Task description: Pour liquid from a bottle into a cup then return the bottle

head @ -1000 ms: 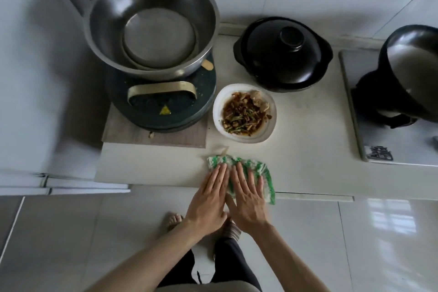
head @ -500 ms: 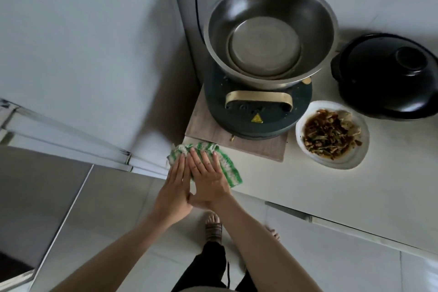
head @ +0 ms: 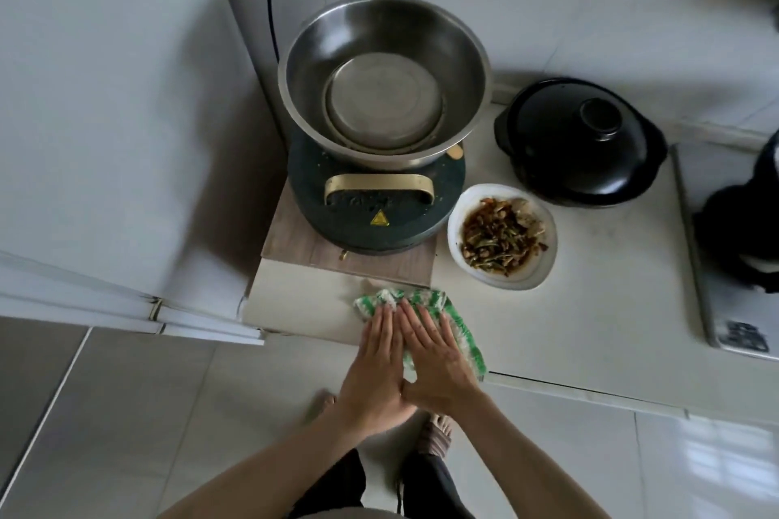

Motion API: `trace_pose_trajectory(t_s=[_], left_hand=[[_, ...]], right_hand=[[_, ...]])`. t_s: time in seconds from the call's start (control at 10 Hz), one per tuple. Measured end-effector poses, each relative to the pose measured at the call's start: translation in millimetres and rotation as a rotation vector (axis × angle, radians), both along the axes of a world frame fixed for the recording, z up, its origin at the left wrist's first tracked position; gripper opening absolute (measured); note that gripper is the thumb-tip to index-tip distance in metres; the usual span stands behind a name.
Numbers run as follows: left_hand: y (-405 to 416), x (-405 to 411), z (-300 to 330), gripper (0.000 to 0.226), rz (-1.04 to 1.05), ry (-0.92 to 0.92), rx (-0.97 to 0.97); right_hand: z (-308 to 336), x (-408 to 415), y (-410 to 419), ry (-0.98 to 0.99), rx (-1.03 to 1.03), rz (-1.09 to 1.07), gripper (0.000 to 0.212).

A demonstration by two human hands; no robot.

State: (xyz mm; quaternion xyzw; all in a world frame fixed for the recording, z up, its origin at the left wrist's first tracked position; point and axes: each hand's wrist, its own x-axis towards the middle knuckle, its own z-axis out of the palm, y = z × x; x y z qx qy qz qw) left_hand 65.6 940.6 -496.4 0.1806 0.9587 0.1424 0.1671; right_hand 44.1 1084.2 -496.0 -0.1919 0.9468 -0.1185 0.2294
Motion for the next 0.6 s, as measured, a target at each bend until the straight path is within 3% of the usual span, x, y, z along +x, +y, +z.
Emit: trace_pose_trajectory(t_s=[0.2, 0.3, 0.5, 0.6], left_hand=[[102, -9, 9, 0.106, -0.261, -0.057, -0.015], [117, -22, 13, 0.105, -0.383, -0.081, -0.073], [87, -52, 52, 0.082, -0.565, -0.05, -0.2], [70, -55, 64, 0.073, -0.541, -0.101, -0.211]], right_hand=[[11, 24, 108, -0.059, 0.101, -0.22, 0.1], [15, 27, 119, -0.085, 0.108, -0.275, 0.098], [30, 20, 116, -0.084, 0.064, -0.316, 0.104], [39, 13, 112, -0.054, 0.029, -0.372, 0.089]])
